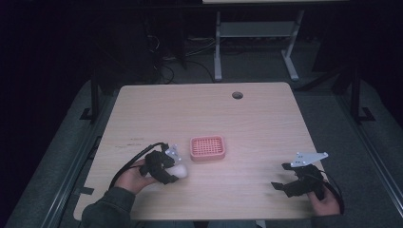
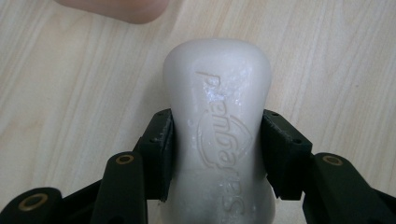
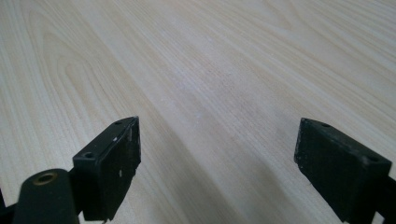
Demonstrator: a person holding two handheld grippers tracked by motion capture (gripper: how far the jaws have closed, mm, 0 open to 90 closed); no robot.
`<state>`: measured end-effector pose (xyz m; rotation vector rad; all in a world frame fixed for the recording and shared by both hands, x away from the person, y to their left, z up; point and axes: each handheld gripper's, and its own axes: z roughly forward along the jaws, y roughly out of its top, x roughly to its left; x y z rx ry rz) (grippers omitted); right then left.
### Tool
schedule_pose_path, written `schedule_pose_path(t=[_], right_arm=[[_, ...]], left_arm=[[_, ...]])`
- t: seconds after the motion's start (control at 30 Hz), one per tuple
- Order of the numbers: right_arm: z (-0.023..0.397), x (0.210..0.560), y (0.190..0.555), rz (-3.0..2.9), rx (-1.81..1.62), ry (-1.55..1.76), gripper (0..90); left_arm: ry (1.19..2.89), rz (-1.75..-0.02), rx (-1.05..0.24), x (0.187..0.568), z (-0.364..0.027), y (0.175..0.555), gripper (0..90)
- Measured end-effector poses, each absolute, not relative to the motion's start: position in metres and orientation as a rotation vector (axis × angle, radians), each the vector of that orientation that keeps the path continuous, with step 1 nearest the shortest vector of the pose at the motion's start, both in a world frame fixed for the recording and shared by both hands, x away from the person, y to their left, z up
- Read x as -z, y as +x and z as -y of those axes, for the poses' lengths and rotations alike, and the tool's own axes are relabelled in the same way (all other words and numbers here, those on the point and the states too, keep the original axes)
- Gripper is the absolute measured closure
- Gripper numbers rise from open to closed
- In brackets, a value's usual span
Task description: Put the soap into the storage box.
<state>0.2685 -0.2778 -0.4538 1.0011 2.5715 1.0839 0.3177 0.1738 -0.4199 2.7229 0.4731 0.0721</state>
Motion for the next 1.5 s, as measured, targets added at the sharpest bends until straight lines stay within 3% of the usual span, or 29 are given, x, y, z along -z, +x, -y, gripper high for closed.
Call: schedule_pose_path(t=[1.5], right_arm=[[0.279, 0.453, 0.268, -2.559, -1.111, 1.005, 14.3]], left_arm=[[2.736, -0.396, -0.04, 0.398, -0.135, 0.357, 49.5]])
